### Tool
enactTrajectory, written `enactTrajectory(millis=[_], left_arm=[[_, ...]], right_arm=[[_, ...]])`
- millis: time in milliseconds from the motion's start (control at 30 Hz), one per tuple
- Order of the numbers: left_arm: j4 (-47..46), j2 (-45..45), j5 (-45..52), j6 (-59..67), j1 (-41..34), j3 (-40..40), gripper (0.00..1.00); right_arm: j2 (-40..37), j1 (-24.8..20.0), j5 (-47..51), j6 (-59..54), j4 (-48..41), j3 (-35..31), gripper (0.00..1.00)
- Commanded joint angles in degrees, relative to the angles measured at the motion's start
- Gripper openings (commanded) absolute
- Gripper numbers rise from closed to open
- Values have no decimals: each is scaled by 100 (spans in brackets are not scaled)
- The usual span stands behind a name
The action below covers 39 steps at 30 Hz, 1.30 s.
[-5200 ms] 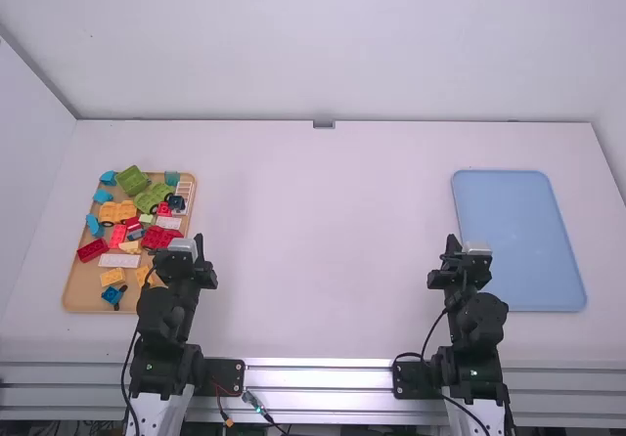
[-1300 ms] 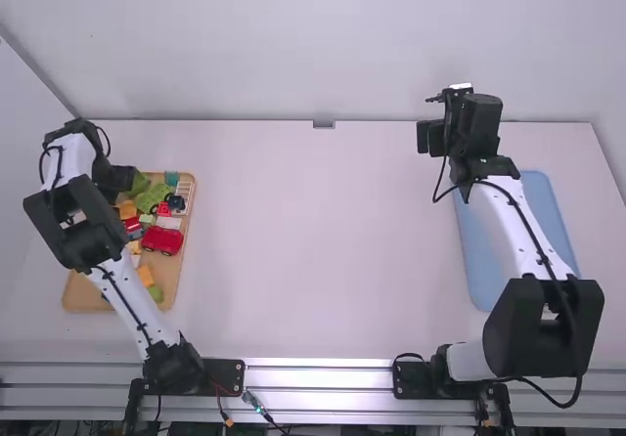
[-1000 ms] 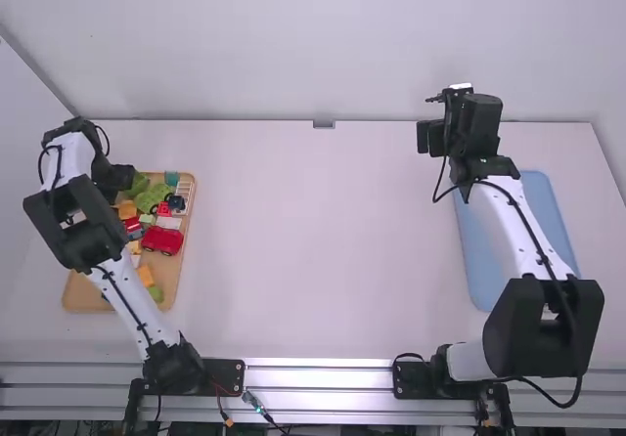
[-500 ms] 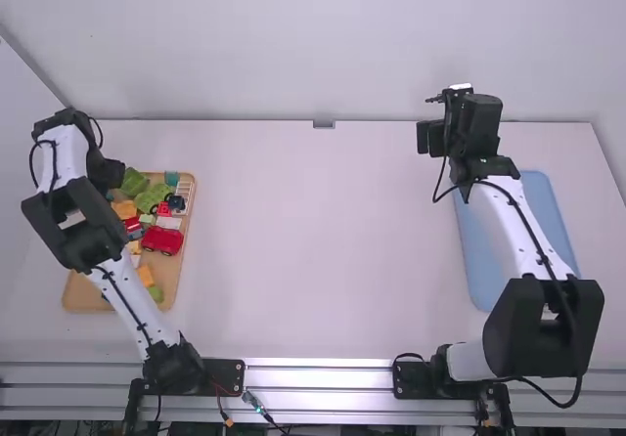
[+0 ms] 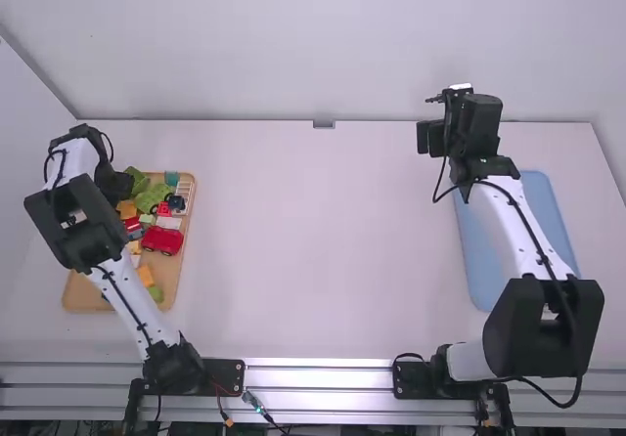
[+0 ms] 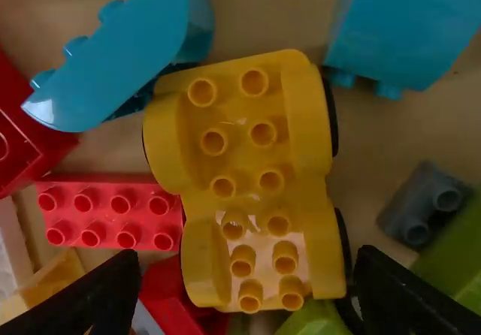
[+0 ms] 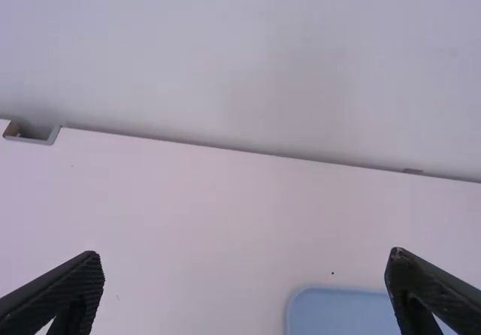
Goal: Assemble lego blocks to make yellow taxi
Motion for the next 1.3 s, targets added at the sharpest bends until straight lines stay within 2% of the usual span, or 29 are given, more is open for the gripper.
enactTrajectory(millis=[0, 233, 367, 467, 600, 733, 867, 933, 1267], left_arm=[[46, 11, -87, -37, 11, -173, 76], [710, 11, 214, -197, 13, -623, 66], [903, 11, 133, -343, 11, -787, 65], [1091, 11, 179, -367, 13, -946, 66], [1080, 11, 214, -658, 13, -1073, 77], [1126, 11, 289, -647, 13, -1069, 77], [1126, 11, 380, -769, 13, -1073, 69], [1126, 11, 466, -789, 13, -1073, 59], [1005, -175, 428, -787, 68, -1069, 52]], right_arm=[[57, -26, 9, 22, 11, 170, 99], [57, -26, 9, 22, 4, 170, 99], [57, -24, 11, 22, -11, 170, 99], [57, -26, 11, 24, -4, 170, 99], [57, -24, 11, 22, 11, 170, 99], [57, -26, 11, 22, 4, 170, 99], [57, -26, 7, 22, -4, 170, 99], [57, -26, 11, 24, -22, 170, 99], [57, -20, 7, 24, -31, 170, 99]])
